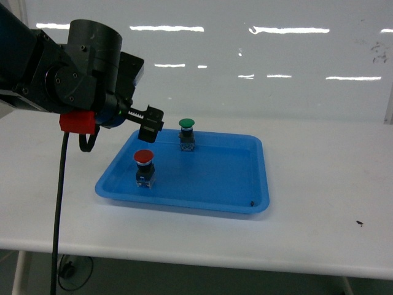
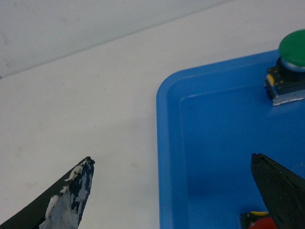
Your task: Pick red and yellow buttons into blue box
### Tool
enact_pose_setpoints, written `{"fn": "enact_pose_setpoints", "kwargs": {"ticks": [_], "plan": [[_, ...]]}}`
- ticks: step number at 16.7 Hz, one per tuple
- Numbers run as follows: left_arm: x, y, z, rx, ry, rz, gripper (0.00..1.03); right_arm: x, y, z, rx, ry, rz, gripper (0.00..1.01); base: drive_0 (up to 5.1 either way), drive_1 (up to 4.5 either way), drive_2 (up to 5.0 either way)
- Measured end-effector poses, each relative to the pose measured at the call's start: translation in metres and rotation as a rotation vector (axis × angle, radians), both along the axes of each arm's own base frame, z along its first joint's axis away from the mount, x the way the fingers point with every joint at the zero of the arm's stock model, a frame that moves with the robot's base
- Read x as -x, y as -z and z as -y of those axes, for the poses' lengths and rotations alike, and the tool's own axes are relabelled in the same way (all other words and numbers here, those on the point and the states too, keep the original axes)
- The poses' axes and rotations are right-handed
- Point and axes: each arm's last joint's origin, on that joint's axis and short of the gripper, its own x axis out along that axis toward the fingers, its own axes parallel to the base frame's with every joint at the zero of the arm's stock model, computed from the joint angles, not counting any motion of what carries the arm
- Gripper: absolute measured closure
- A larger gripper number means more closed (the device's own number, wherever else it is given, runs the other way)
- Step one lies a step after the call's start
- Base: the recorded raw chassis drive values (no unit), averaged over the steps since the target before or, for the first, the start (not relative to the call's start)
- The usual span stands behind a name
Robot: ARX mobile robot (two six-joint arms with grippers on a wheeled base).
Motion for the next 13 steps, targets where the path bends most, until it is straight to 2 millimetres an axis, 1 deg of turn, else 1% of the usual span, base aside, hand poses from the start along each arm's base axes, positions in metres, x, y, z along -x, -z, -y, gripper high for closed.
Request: {"fn": "enact_pose_setpoints", "kwargs": {"ticks": [2, 4, 6, 7, 8, 9, 10, 11, 13], "plan": [[0.000, 0.004, 0.000, 0.002, -0.001, -0.009, 0.05, 0.000, 0.000, 0.000, 0.000, 0.000, 0.000, 0.68, 0.0, 0.00, 0.0], [-0.001, 0.015, -0.005, 0.027, -0.028, -0.027, 0.05, 0.000, 0.000, 0.000, 0.000, 0.000, 0.000, 0.68, 0.0, 0.00, 0.0], [0.001, 0.019, -0.003, 0.094, -0.012, -0.037, 0.05, 0.000, 0.000, 0.000, 0.000, 0.000, 0.000, 0.68, 0.0, 0.00, 0.0], [0.002, 0.020, 0.000, 0.144, 0.008, -0.030, 0.05, 0.000, 0.000, 0.000, 0.000, 0.000, 0.000, 0.68, 0.0, 0.00, 0.0], [0.007, 0.026, 0.004, 0.301, 0.092, -0.104, 0.05, 0.000, 0.000, 0.000, 0.000, 0.000, 0.000, 0.68, 0.0, 0.00, 0.0], [0.009, 0.029, 0.003, 0.329, 0.115, -0.159, 0.05, 0.000, 0.000, 0.000, 0.000, 0.000, 0.000, 0.68, 0.0, 0.00, 0.0], [0.004, 0.028, 0.000, 0.327, 0.106, -0.143, 0.05, 0.000, 0.000, 0.000, 0.000, 0.000, 0.000, 0.68, 0.0, 0.00, 0.0], [0.004, 0.031, 0.000, 0.323, 0.100, -0.146, 0.05, 0.000, 0.000, 0.000, 0.000, 0.000, 0.000, 0.68, 0.0, 0.00, 0.0], [0.003, 0.040, 0.000, 0.317, 0.090, -0.165, 0.05, 0.000, 0.000, 0.000, 0.000, 0.000, 0.000, 0.68, 0.0, 0.00, 0.0]]}}
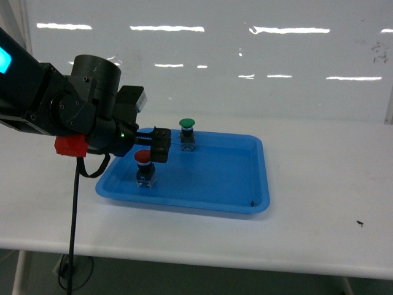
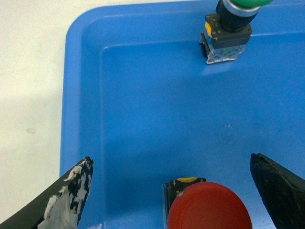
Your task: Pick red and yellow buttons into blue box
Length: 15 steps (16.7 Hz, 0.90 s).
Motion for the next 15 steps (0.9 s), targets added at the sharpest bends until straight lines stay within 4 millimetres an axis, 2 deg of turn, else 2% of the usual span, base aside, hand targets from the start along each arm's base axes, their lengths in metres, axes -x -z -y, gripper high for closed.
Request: {"fn": "enact_pose_setpoints", "kwargs": {"ticks": [3, 8, 11, 15], "plan": [[-0.005, 0.016, -0.002, -0.013, -0.012, -0.035, 0.05, 0.000, 0.000, 0.000, 0.000, 0.000, 0.000, 0.68, 0.0, 0.00, 0.0], [-0.007, 0.021, 0.003, -0.040, -0.026, -0.054, 0.05, 0.000, 0.000, 0.000, 0.000, 0.000, 0.000, 0.68, 0.0, 0.00, 0.0], [-0.006, 0.038, 0.005, -0.060, -0.033, -0.097, 0.05, 0.000, 0.000, 0.000, 0.000, 0.000, 0.000, 0.68, 0.0, 0.00, 0.0], [-0.003, 0.041, 0.015, -0.036, -0.008, -0.120, 0.05, 0.000, 0.000, 0.000, 0.000, 0.000, 0.000, 0.68, 0.0, 0.00, 0.0]]}}
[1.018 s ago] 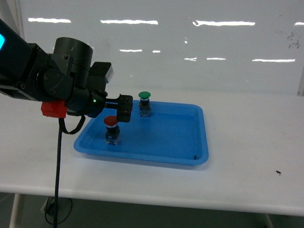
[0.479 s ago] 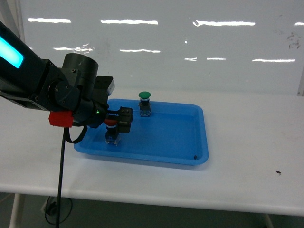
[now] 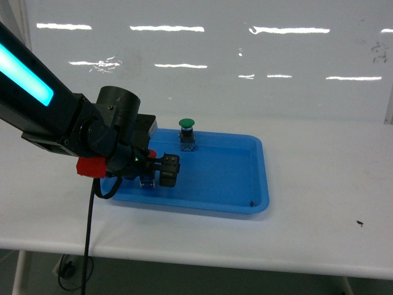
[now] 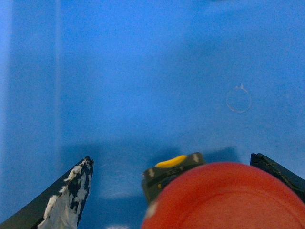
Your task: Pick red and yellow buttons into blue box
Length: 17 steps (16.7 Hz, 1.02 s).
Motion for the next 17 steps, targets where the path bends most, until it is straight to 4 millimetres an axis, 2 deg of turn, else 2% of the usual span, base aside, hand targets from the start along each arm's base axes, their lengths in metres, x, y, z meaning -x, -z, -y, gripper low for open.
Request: {"fn": "enact_pose_setpoints", "kwargs": {"ticks": [6, 7, 14, 17], "plan": [[-0.0007, -0.0002, 0.0003, -0.052, -0.014, 0.011, 0.05, 0.0000, 0.0000, 0.0000, 0.000, 0.000, 0.000, 0.68, 0.0, 0.00, 0.0], [-0.0007, -0.0003, 0.0003, -0.054, -0.013, 0.012, 0.12, 0.0000, 0.0000, 0.0000, 0.000, 0.000, 0.000, 0.68, 0.0, 0.00, 0.0], [-0.0008, -0.0003, 0.0003, -0.054, -0.012, 0.012, 0.75, 0.0000, 0.0000, 0.0000, 0.000, 0.000, 0.000, 0.68, 0.0, 0.00, 0.0], [-0.0013, -0.0007, 0.0003, -0.053, -0.012, 0.017, 0.77, 0.0000, 0.0000, 0.0000, 0.000, 0.000, 0.000, 0.68, 0.0, 0.00, 0.0]]}}
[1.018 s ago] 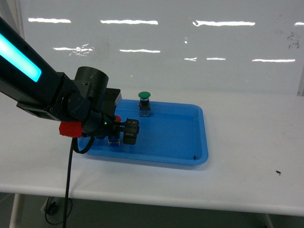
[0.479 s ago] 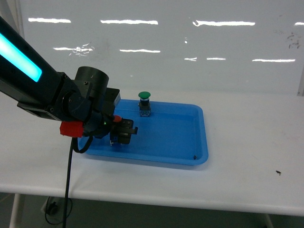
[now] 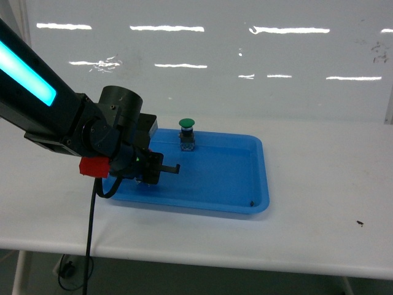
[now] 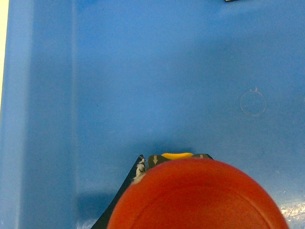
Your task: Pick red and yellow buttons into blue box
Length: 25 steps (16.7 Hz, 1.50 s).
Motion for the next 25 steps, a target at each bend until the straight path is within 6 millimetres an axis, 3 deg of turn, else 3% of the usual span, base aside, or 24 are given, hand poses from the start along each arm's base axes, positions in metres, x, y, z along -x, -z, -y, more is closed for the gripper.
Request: {"fn": "enact_pose_setpoints", "kwargs": {"ticks": [2, 4, 7, 9, 10, 13, 15, 22, 23, 25], "plan": [[0.005, -0.001, -0.005, -0.022, 0.013, 0.041, 0.77, 0.000, 0.000, 0.000, 0.000, 0.000, 0.000, 0.68, 0.0, 0.00, 0.0], [0.019, -0.023, -0.014, -0.033, 0.052, 0.078, 0.78, 0.000, 0.000, 0.000, 0.000, 0.000, 0.000, 0.68, 0.0, 0.00, 0.0], [0.036, -0.100, -0.026, -0.003, 0.109, 0.263, 0.78, 0.000, 0.000, 0.000, 0.000, 0.000, 0.000, 0.68, 0.0, 0.00, 0.0], [0.062, -0.148, -0.028, 0.014, 0.165, 0.375, 0.78, 0.000, 0.000, 0.000, 0.000, 0.000, 0.000, 0.68, 0.0, 0.00, 0.0], [0.075, -0.155, -0.026, 0.016, 0.195, 0.390, 0.78, 0.000, 0.000, 0.000, 0.000, 0.000, 0.000, 0.68, 0.0, 0.00, 0.0], [0.130, -0.148, -0.029, 0.027, 0.230, 0.354, 0.78, 0.000, 0.000, 0.000, 0.000, 0.000, 0.000, 0.68, 0.0, 0.00, 0.0], [0.154, -0.155, -0.036, 0.028, 0.215, 0.371, 0.78, 0.000, 0.000, 0.000, 0.000, 0.000, 0.000, 0.68, 0.0, 0.00, 0.0], [0.153, -0.156, -0.039, 0.023, 0.200, 0.384, 0.78, 0.000, 0.000, 0.000, 0.000, 0.000, 0.000, 0.68, 0.0, 0.00, 0.0], [0.157, -0.157, -0.043, 0.029, 0.202, 0.389, 0.78, 0.000, 0.000, 0.000, 0.000, 0.000, 0.000, 0.68, 0.0, 0.00, 0.0], [0.192, -0.166, -0.052, 0.072, 0.240, 0.386, 0.78, 0.000, 0.000, 0.000, 0.001, 0.002, 0.000, 0.68, 0.0, 0.00, 0.0]]}}
